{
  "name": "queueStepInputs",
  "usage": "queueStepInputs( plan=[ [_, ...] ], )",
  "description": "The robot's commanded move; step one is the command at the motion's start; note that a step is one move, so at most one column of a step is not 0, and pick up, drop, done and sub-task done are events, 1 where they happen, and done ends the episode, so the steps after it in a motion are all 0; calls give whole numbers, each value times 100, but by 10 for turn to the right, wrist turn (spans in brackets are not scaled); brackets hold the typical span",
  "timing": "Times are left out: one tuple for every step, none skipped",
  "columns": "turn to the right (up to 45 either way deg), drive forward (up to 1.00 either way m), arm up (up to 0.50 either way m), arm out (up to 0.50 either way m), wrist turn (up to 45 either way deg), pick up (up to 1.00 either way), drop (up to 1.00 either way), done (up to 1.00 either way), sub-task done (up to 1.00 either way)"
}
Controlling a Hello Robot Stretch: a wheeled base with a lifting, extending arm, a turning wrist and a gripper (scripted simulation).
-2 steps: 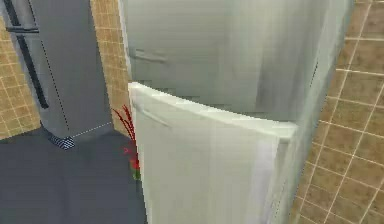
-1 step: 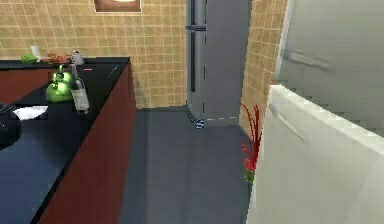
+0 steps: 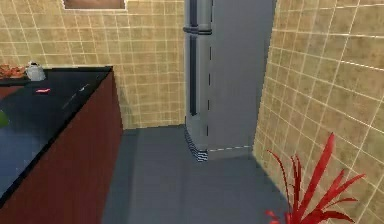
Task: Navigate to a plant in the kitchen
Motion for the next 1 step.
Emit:
queueStepInputs(
  plan=[
    [360, 0, 0, 0, 0, 0, 0, 0, 0]
  ],
)
